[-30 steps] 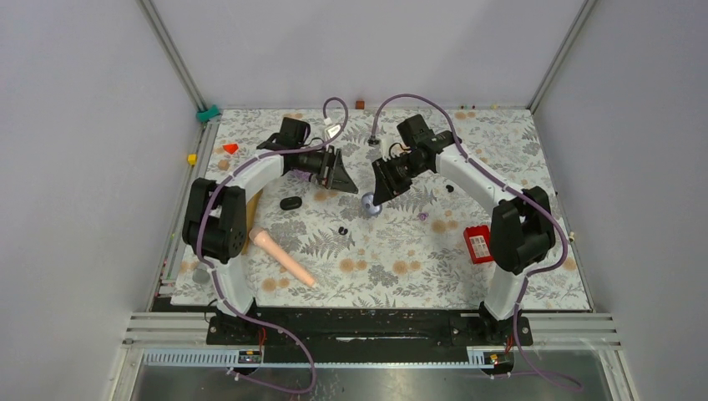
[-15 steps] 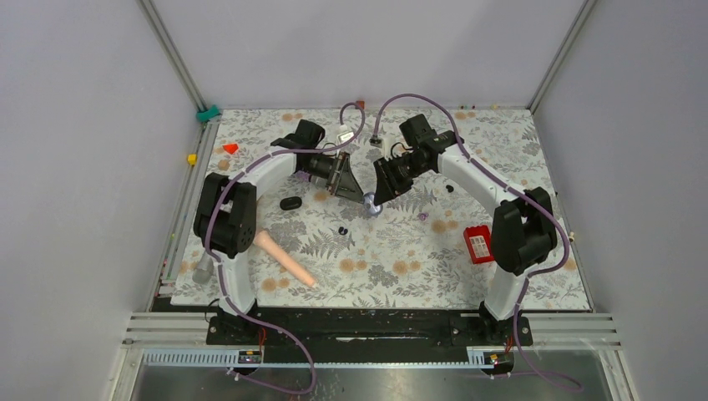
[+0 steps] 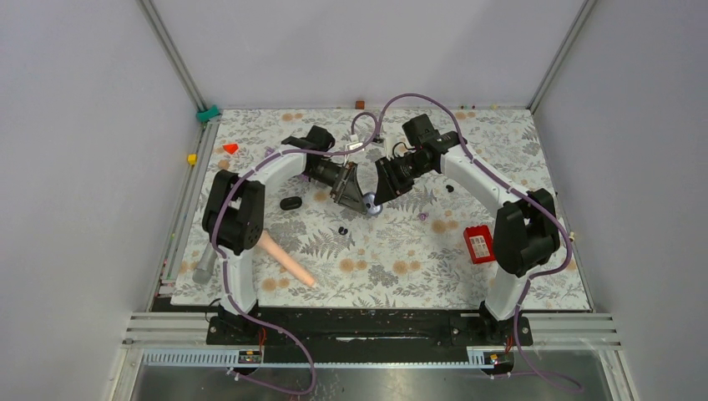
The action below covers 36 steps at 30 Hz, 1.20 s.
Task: Insert the wireless bluetooth earbuds into the charging case
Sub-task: Pick up the charging case at the center of the board.
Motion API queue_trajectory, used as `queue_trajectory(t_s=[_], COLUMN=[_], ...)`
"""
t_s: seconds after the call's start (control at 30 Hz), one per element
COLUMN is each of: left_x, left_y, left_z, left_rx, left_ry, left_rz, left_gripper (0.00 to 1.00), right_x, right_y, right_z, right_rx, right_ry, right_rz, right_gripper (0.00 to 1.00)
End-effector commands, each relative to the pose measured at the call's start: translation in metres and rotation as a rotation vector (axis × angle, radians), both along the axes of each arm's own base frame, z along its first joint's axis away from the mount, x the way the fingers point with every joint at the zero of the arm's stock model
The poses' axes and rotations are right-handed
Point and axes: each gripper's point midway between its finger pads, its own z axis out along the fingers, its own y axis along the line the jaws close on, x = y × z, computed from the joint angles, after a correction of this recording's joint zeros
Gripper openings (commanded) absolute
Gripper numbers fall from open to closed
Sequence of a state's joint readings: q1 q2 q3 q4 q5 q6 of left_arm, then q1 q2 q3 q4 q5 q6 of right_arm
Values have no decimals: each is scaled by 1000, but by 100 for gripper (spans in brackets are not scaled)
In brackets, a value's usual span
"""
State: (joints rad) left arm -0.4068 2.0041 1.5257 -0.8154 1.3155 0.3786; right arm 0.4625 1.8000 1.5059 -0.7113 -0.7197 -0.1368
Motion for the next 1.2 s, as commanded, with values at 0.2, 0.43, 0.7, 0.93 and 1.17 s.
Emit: queue_trajectory(t_s=[0.2, 0.43, 0.7, 0.93, 1.17], left_x=[-5, -8, -9, -10, -14], left_y=[-11, -13, -14, -14, -3], left_z=[20, 22, 25, 32, 69], left_rx=[-81, -87, -95, -100, -100], left_ry=[-52, -47, -49, -64, -198], left_rz=[-52, -60, -65, -65, -53], left_gripper=[63, 51, 29, 10, 4], right_x=[-2, -4, -6, -5, 5], right_y=[6, 8, 9, 8, -8], right_z=[18, 20, 20, 26, 68], right_rx=[73, 92, 102, 107, 184], right_ry=[-9, -5, 7, -14, -82], right_rz=[14, 20, 27, 26, -17], right_gripper=[19, 20, 22, 38, 69])
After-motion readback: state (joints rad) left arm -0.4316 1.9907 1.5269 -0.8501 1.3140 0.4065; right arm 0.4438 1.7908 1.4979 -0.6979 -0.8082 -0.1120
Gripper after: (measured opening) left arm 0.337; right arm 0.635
